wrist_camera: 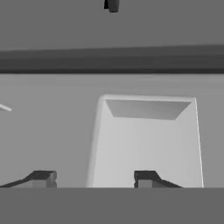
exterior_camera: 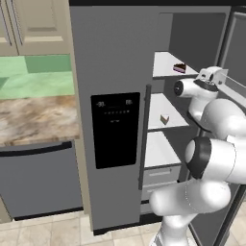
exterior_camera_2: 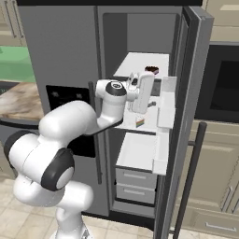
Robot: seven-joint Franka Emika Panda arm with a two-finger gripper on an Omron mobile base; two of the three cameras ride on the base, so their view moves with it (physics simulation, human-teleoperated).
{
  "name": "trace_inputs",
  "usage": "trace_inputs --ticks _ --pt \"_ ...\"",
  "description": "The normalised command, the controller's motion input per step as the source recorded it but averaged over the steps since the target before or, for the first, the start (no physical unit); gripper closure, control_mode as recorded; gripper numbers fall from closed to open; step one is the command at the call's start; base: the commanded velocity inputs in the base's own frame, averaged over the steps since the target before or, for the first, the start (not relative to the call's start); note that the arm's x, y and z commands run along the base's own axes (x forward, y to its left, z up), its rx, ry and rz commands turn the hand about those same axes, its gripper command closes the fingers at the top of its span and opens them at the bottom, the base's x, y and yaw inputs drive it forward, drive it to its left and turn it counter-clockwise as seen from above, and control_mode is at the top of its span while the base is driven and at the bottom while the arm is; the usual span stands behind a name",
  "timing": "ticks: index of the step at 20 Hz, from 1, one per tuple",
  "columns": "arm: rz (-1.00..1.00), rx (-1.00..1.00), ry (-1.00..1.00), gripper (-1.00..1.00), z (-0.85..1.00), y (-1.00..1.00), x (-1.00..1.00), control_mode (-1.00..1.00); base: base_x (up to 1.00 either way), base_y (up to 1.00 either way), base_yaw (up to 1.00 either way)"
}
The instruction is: Take the cakes from the fridge and place them on the empty tray on the dining counter.
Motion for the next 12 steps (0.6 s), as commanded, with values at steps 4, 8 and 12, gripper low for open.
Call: trace_inputs --ticks 4,8,12 --pt "-0.07 0.00 -0.02 -1.00 -0.32 -1.00 -0.74 -1.00 0.00 0.00 0.00" --pt "0.00 0.06 -0.06 -1.00 -0.06 -0.50 -0.48 -1.00 0.00 0.00 0.00" --pt "0.00 0.06 -0.22 -1.00 0.25 0.18 -0.51 -1.00 0.00 0.00 0.00"
